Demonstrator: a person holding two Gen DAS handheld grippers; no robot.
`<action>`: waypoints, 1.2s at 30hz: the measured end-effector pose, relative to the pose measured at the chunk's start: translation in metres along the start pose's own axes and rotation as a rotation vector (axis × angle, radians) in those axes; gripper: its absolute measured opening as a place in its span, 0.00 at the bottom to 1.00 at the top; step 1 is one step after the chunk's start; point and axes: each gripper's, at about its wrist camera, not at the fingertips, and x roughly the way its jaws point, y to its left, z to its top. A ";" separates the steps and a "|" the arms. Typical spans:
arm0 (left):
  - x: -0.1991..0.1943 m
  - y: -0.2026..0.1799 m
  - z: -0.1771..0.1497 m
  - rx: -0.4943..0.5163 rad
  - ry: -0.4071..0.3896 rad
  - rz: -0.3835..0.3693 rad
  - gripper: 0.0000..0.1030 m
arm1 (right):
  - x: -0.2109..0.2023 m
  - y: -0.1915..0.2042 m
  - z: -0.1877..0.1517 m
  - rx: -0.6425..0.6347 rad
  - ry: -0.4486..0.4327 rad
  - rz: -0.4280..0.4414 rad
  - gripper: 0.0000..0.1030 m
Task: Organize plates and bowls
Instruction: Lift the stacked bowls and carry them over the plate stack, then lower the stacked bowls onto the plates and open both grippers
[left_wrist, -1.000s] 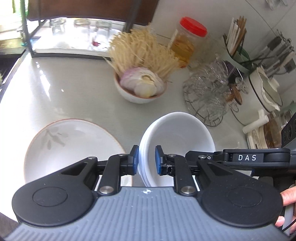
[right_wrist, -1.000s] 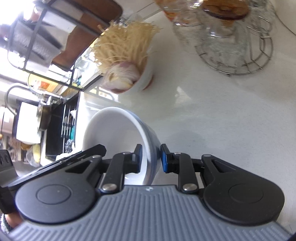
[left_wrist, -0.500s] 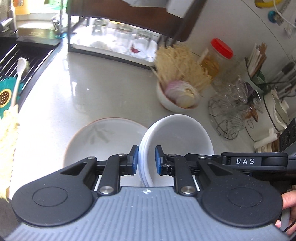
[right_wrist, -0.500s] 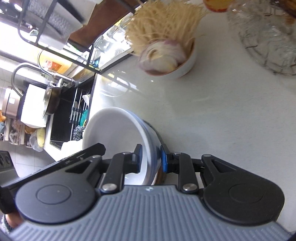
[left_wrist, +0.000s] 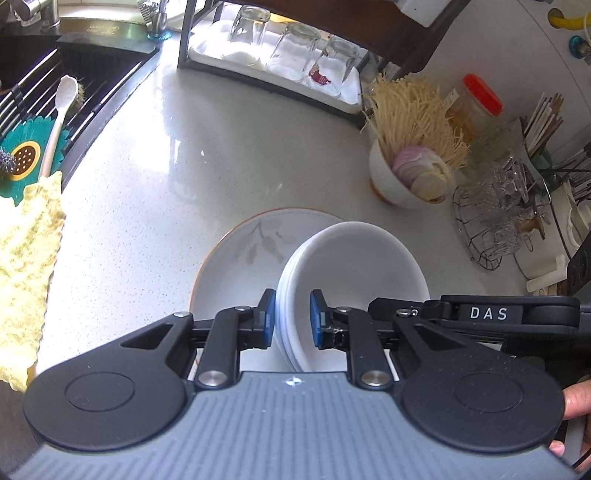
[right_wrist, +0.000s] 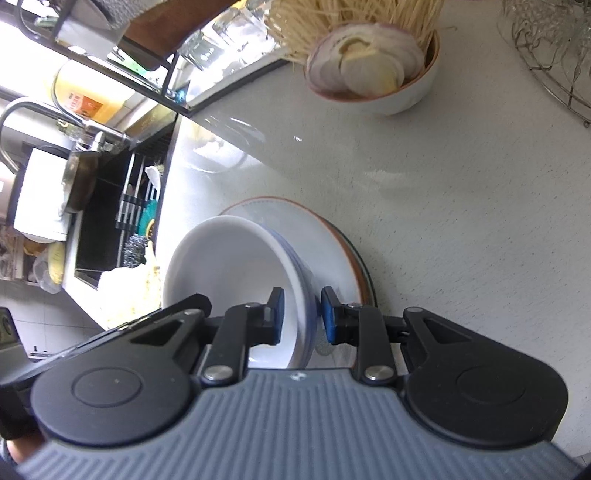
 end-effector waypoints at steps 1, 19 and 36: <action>0.001 0.003 -0.001 -0.008 0.005 -0.001 0.20 | 0.002 0.002 -0.001 -0.001 0.001 -0.008 0.25; 0.012 0.020 -0.008 -0.051 0.036 -0.009 0.34 | 0.012 0.015 0.000 -0.066 0.001 -0.079 0.40; -0.050 -0.002 -0.023 -0.007 -0.106 0.084 0.45 | -0.040 0.030 -0.011 -0.190 -0.137 -0.023 0.52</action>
